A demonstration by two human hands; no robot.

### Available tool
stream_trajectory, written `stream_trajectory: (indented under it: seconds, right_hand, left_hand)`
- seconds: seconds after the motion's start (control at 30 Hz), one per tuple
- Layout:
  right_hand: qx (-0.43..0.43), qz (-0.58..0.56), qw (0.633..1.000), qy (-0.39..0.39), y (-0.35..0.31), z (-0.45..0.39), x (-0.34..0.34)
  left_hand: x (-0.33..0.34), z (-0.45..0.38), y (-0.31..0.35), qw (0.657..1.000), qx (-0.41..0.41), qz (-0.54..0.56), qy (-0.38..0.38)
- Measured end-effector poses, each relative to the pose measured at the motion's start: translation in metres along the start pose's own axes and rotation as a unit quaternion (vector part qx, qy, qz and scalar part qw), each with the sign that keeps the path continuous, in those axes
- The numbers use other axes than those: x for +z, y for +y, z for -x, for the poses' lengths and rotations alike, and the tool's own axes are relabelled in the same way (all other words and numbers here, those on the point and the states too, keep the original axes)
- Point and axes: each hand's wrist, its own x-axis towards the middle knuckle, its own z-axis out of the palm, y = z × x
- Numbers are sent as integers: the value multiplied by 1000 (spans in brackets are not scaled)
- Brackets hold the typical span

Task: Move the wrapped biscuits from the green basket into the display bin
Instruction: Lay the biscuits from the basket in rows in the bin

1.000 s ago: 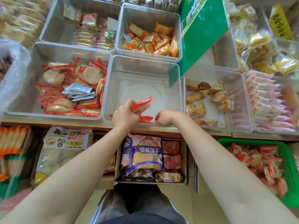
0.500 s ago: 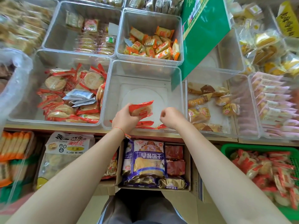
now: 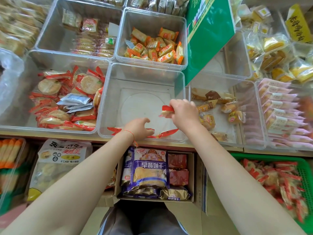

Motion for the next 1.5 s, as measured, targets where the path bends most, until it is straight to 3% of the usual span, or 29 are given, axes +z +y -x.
stream_trajectory:
  seconds: [0.1,0.17,0.33,0.5,0.73,0.83,0.97,1.13,1.2,1.33,1.43,1.5]
  right_hand:
    - [-64,23,994,-91,-5,4,4]
    - [-64,32,982,-176,-12,5,10]
    - [2,14,934,-357,-20,-2,32]
    - [50,-64,920,-382,-26,-11,38]
    - [53,-43,902,-425,-37,-10,42]
    - [52,-57,918,-388,-37,-6,37]
    - [61,-135,954,-261,-30,8,36]
    - [61,-228,971,-43,-27,49,19]
    - [84,-248,965,34,-26,72,10]
    - [150,-283,946,47,-13,118,1]
    - [224,-313,920,-71,12,149,7]
    - [240,-321,904,-146,34,171,14]
  left_hand:
    - [1,-8,5,994,3,-51,-101]
    - [0,-11,8,990,4,-69,-126]
    - [3,-8,7,993,5,-96,-69]
    - [5,-8,6,995,23,-96,-14]
    - [9,-6,6,991,32,-116,61]
    - [10,-5,6,989,37,-120,76]
    - [10,0,6,985,63,-97,126]
    - [14,37,11,934,161,5,320]
    - [16,59,24,921,171,10,350]
    - [30,86,59,964,150,-4,221]
    - [43,93,81,987,126,-87,52]
    - [52,100,94,982,107,-140,-69]
